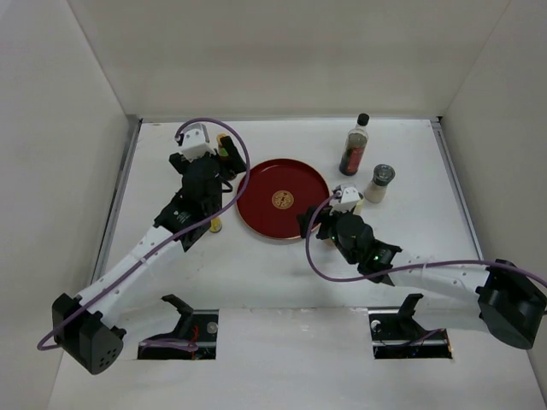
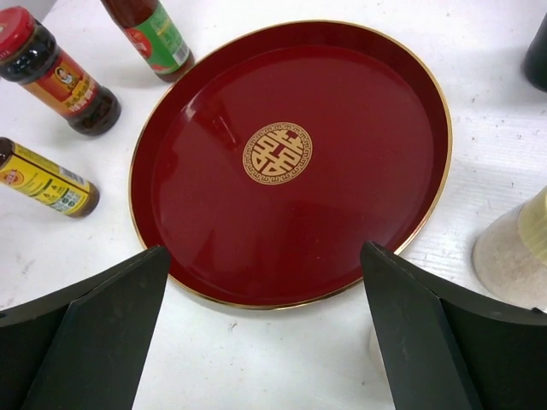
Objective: Organize the condiment bottles
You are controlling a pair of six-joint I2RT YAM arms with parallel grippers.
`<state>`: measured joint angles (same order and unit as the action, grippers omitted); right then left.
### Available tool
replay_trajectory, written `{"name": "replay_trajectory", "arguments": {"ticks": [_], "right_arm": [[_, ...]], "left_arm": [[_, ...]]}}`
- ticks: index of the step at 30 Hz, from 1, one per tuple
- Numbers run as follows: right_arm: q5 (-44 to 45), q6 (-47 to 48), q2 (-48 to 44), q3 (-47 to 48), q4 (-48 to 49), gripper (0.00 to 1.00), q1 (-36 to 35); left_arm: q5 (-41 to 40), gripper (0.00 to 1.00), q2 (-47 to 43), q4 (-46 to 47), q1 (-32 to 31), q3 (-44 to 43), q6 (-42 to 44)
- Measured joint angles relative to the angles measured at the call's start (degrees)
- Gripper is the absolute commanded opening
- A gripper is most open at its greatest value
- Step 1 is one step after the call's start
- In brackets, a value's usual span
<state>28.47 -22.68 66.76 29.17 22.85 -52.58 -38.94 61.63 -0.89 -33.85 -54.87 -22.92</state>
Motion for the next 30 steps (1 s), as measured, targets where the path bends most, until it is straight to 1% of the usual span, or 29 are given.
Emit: {"name": "replay_trajectory", "arguments": {"ticks": [2, 3, 4, 6, 8, 9, 10, 11, 12, 13, 14, 15, 16, 17, 18, 21, 22, 23, 25, 26, 27, 28, 29, 30], "right_arm": [[0.0, 0.0, -0.4, 0.0, 0.1, 0.98, 0.0], [0.0, 0.0, -0.7, -0.1, 0.3, 0.92, 0.0], [0.0, 0.0, -1.0, -0.1, 0.4, 0.82, 0.0], [0.0, 0.2, -1.3, -0.1, 0.7, 0.57, 0.0], [-0.1, 0.2, -1.4, -0.1, 0.8, 0.28, 0.0], [-0.2, 0.2, -1.4, -0.1, 0.8, 0.16, 0.0], [-0.3, 0.1, -1.4, -0.1, 0.8, 0.08, 0.0], [-0.4, 0.0, -1.4, -0.1, 0.7, 0.05, 0.0], [-0.5, -0.1, -1.4, -0.1, 0.7, 0.03, 0.0], [-0.6, -0.2, -1.4, -0.1, 0.5, 0.03, 0.0], [-0.7, -0.2, -1.4, -0.1, 0.5, 0.03, 0.0], [-0.8, -0.2, -1.4, -0.1, 0.4, 0.05, 0.0], [-1.1, -0.2, -1.4, -0.1, 0.3, 0.06, 0.0], [-1.5, -0.2, -1.4, -0.1, 0.3, 0.08, 0.0], [-2.0, -0.3, -1.4, -0.1, 0.3, 0.13, 0.0], [-3.6, -0.6, -1.5, -0.1, 0.4, 0.37, 0.0], [-4.0, -0.6, -1.6, -0.1, 0.5, 0.47, 0.0], [-4.3, -0.8, -1.7, -0.1, 0.6, 0.55, 0.1], [-4.8, -0.7, -2.1, -0.1, 0.8, 0.62, 0.1], [-4.9, -0.7, -2.4, -0.1, 0.8, 0.63, 0.1], [-4.9, -0.7, -2.7, -0.1, 0.8, 0.57, 0.1], [-5.0, -0.6, -2.9, -0.1, 0.9, 0.45, 0.1], [-5.0, -0.6, -3.0, -0.1, 0.9, 0.38, 0.1], [-5.0, -0.6, -3.0, -0.1, 1.1, 0.36, 0.2]], "left_arm": [[0.1, 1.0, -0.1, 0.3, 0.1, 0.7, 0.2], [0.2, 1.0, -0.1, 0.5, 0.5, 0.9, 0.5], [0.3, 1.0, 0.0, 0.7, 0.8, 1.3, 0.8], [0.3, 1.0, 0.0, 1.0, 1.5, 1.6, 1.5], [0.2, 1.0, 0.4, 2.0, 2.2, 1.6, 2.0], [0.2, 1.0, 0.7, 2.5, 2.4, 1.6, 2.3], [0.2, 1.0, 1.0, 3.1, 2.8, 1.6, 2.6], [0.2, 1.0, 1.4, 3.8, 3.1, 1.5, 2.9], [0.4, 0.99, 2.0, 4.4, 3.3, 1.5, 3.1], [0.7, 0.9, 2.9, 4.9, 3.7, 1.3, 3.3], [1.2, 0.66, 4.0, 5.2, 4.2, 0.7, 3.5], [2.0, 0.48, 5.5, 5.5, 4.7, 0.0, 3.5], [2.5, 0.42, 6.9, 5.7, 5.2, -0.9, 3.5], [3.1, 0.42, 8.6, 5.9, 5.7, -1.9, 4.0], [3.5, 0.48, 10.2, 5.9, 6.3, -2.9, 4.3], [5.2, 0.72, 15.7, 5.4, 7.6, -6.9, 4.7], [5.6, 0.75, 17.7, 4.9, 7.9, -8.8, 4.6], [6.1, 0.76, 19.7, 4.5, 8.2, -10.5, 4.5], [6.6, 0.75, 22.9, 4.0, 8.8, -12.9, 4.5], [6.9, 0.74, 24.3, 3.7, 9.1, -13.7, 4.5], [7.2, 0.74, 25.6, 3.2, 9.4, -14.6, 4.5], [7.4, 0.73, 26.9, 2.8, 9.7, -15.4, 4.6], [7.7, 0.73, 28.3, 2.3, 10.0, -16.3, 4.6], [7.8, 0.73, 29.6, 1.9, 10.4, -17.1, 4.6]]}}
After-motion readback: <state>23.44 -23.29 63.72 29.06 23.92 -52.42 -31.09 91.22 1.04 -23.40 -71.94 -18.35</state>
